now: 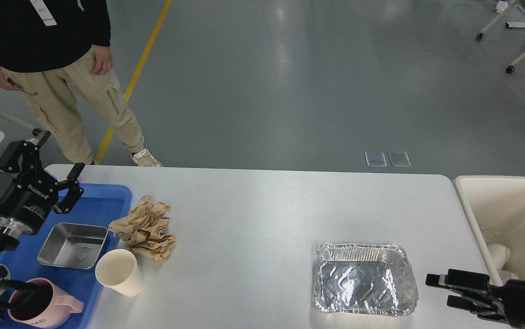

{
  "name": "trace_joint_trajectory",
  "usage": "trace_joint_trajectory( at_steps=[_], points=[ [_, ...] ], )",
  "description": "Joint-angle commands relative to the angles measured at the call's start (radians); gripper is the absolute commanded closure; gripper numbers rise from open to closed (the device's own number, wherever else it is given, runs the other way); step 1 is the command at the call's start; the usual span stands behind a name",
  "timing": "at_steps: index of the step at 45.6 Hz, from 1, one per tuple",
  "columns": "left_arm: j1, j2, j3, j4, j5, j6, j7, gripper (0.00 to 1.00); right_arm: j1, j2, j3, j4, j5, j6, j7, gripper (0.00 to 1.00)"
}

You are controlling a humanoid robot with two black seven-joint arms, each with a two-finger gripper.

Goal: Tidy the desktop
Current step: 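Reach the right gripper to the foil tray rim and grasp it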

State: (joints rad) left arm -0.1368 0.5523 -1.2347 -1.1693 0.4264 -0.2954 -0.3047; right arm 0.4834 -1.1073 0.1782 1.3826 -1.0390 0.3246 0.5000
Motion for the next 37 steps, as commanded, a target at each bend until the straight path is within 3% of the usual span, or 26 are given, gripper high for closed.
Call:
trace_joint_trajectory(
  at_steps=[1,15,21,37],
  points=[
    [0.006,0.003,-0.002,0.000,0.000,-0.002,-0.010,0.03,0.029,0.064,-0.002,-0.057,-0.019,0.002,0.020,0.00],
    [0.031,0.009,-0.017,0.002,0.000,-0.011,-0.011,0.03,0.055,0.204,-0.008,-0.235,-0.041,0.008,0.037,0.00],
    [0.040,0.008,-0.023,0.000,0.000,-0.014,-0.014,0.03,0.058,0.222,-0.008,-0.257,-0.041,0.014,0.058,0.00],
    [0.057,0.008,-0.040,0.000,-0.002,-0.019,-0.028,0.03,0.057,0.233,-0.013,-0.332,-0.041,0.021,0.063,0.00]
  ],
)
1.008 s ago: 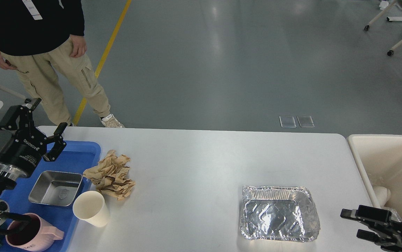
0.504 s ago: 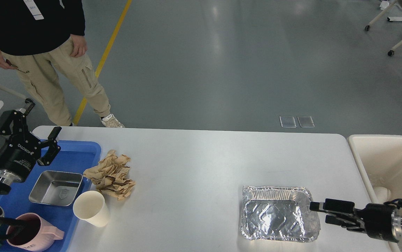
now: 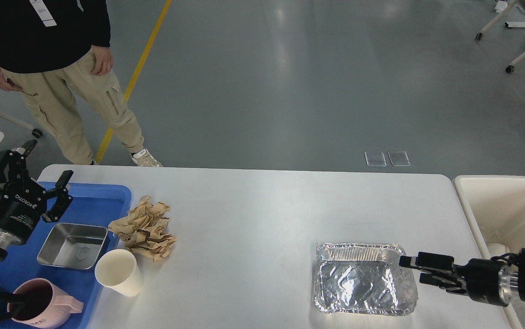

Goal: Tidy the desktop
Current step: 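Reach the right gripper to the foil tray rim and grasp it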

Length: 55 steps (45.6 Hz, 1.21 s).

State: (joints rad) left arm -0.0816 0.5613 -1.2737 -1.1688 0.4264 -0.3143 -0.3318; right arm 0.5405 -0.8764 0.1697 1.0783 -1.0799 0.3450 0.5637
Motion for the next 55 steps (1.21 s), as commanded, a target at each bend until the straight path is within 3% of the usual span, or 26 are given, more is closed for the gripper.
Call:
trace_joint_trajectory(
  at_steps=[1,19,40,55],
  points=[
    [0.002,-0.001,-0.001,0.000,-0.001,0.001,-0.001,0.03,-0.001,0.004,-0.004,-0.035,0.002,0.000,-0.002,0.00],
    [0.003,-0.001,-0.001,0.000,-0.001,0.000,-0.006,0.03,-0.016,0.037,-0.018,-0.110,0.003,0.000,-0.002,0.00],
    [0.008,0.000,-0.003,0.000,0.000,0.000,-0.009,0.03,-0.019,0.186,-0.019,-0.204,0.006,-0.011,-0.002,0.00],
    [0.009,0.000,-0.004,0.000,0.000,0.000,-0.016,0.03,-0.047,0.224,-0.021,-0.232,-0.003,-0.027,0.001,0.00]
  ],
)
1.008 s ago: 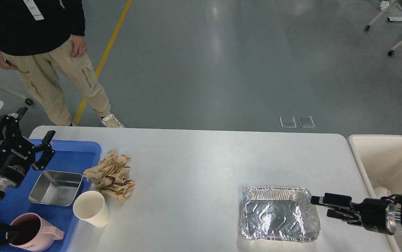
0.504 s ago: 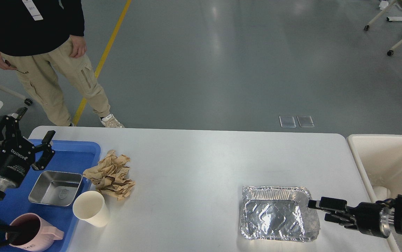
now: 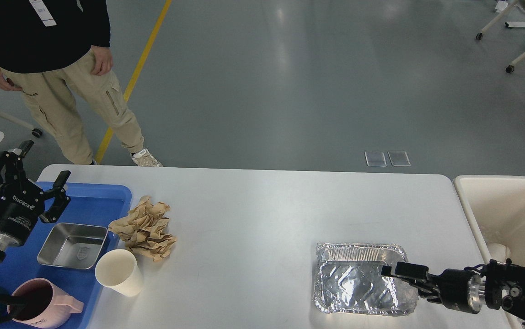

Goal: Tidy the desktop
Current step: 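Reach the right gripper to the foil tray rim and grasp it, then drag the foil tray toward the robot and lift it with the right gripper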

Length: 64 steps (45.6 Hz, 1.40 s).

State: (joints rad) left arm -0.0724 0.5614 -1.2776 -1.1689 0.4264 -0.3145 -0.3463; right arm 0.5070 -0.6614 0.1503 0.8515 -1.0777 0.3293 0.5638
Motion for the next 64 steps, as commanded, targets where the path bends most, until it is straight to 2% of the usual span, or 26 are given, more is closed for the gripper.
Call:
trace_joint_trajectory(
  at_steps=[1,8,11,13,18,20,27,36,47,55,64],
  points=[
    [0.000,0.000,0.000,0.000,0.000,0.000,-0.002,0.03,-0.015,0.013,-0.001,-0.006,-0.005,-0.018,0.001,0.00],
    [0.002,0.000,-0.008,0.000,-0.001,0.000,-0.002,0.03,-0.015,0.020,-0.034,-0.006,-0.008,-0.058,0.002,0.03],
    [0.008,0.000,-0.020,0.000,-0.001,-0.003,-0.002,0.03,-0.013,0.025,-0.054,-0.005,-0.008,-0.090,0.011,0.10],
    [0.014,0.000,-0.025,0.000,0.000,-0.009,-0.002,0.03,-0.013,0.032,-0.075,-0.005,-0.010,-0.116,0.022,0.17],
    [0.020,0.000,-0.037,0.000,-0.001,-0.017,-0.002,0.03,-0.004,0.049,-0.144,-0.003,-0.010,-0.182,0.048,0.49],
    [0.028,0.000,-0.043,0.000,-0.001,-0.021,-0.002,0.03,-0.001,0.052,-0.164,-0.003,-0.010,-0.211,0.067,0.54],
    [0.036,0.000,-0.059,0.000,-0.001,-0.031,-0.002,0.03,0.004,0.062,-0.173,-0.008,-0.027,-0.239,0.082,0.69],
    [0.034,-0.001,-0.060,0.000,-0.001,-0.029,-0.002,0.03,0.001,0.066,-0.193,-0.019,-0.100,-0.297,0.123,0.99],
    [0.036,-0.001,-0.065,0.000,-0.001,-0.031,-0.002,0.03,0.002,0.095,-0.258,-0.089,-0.102,-0.351,0.222,1.00],
    [0.034,-0.001,-0.065,0.000,0.000,-0.029,-0.002,0.03,0.008,0.097,-0.264,-0.112,-0.096,-0.357,0.228,1.00],
    [0.036,-0.005,-0.065,0.000,0.000,-0.029,-0.002,0.03,0.051,0.045,-0.264,-0.111,-0.084,-0.351,0.226,1.00]
  ],
)
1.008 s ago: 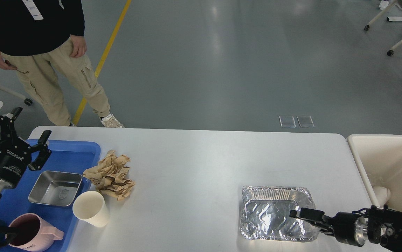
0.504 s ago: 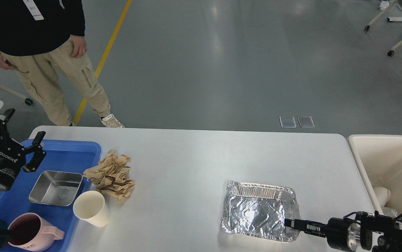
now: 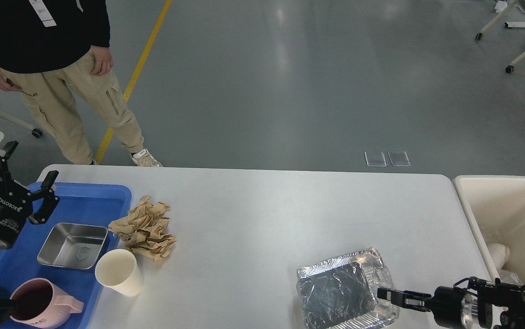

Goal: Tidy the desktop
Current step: 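Drag the foil tray toward the robot and lift it with the right gripper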

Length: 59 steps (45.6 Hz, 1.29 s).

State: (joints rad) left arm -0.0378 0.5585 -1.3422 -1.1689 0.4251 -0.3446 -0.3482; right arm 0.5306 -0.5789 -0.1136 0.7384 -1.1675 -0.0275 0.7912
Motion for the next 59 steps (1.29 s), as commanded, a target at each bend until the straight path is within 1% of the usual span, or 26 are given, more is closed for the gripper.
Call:
trace_joint_trajectory(
  at_steps=[1,5,10,15,22,27,32,37,42,48,50,54,59],
  points=[
    [0.001,-0.002,0.000,0.000,0.000,0.001,0.000,0.03,0.037,-0.045,0.000,0.006,0.009,0.012,0.000,1.00],
    [-0.004,-0.002,0.002,0.000,0.001,0.001,0.002,0.03,0.077,-0.079,-0.003,0.015,0.051,0.037,-0.004,1.00],
    [-0.007,-0.002,0.002,0.000,0.001,0.001,0.002,0.03,0.130,-0.104,-0.003,0.019,0.130,0.115,-0.016,1.00],
    [-0.010,-0.002,0.006,0.000,0.001,0.001,0.003,0.03,0.192,-0.134,-0.005,0.027,0.198,0.158,-0.043,1.00],
    [-0.016,-0.003,0.003,0.000,0.035,0.001,0.003,0.03,0.233,-0.200,-0.005,0.070,0.226,0.227,-0.069,1.00],
    [-0.022,-0.003,0.002,0.000,0.061,0.003,0.003,0.03,0.243,-0.260,-0.012,0.140,0.218,0.257,-0.089,1.00],
    [-0.024,-0.003,0.002,-0.002,0.064,0.003,0.003,0.03,0.304,-0.303,-0.084,0.182,0.209,0.274,-0.105,1.00],
    [-0.030,-0.005,0.003,-0.002,0.067,0.003,0.005,0.03,0.432,-0.303,-0.165,0.188,0.209,0.316,-0.107,1.00],
    [-0.042,-0.008,0.003,-0.002,0.103,0.003,0.005,0.03,0.551,-0.274,-0.244,0.185,0.207,0.351,-0.116,1.00],
    [-0.056,-0.009,0.003,-0.002,0.153,0.004,0.006,0.03,0.661,-0.216,-0.317,0.182,0.212,0.382,-0.179,1.00],
    [-0.063,-0.009,0.003,-0.002,0.164,0.004,0.006,0.03,0.678,-0.196,-0.331,0.184,0.215,0.385,-0.194,1.00],
    [-0.068,-0.005,0.003,-0.002,0.169,0.004,0.006,0.03,0.687,-0.161,-0.345,0.185,0.216,0.386,-0.243,1.00],
    [-0.074,-0.003,0.006,0.000,0.169,0.004,0.006,0.03,0.697,-0.134,-0.347,0.190,0.215,0.391,-0.274,1.00]
  ],
)
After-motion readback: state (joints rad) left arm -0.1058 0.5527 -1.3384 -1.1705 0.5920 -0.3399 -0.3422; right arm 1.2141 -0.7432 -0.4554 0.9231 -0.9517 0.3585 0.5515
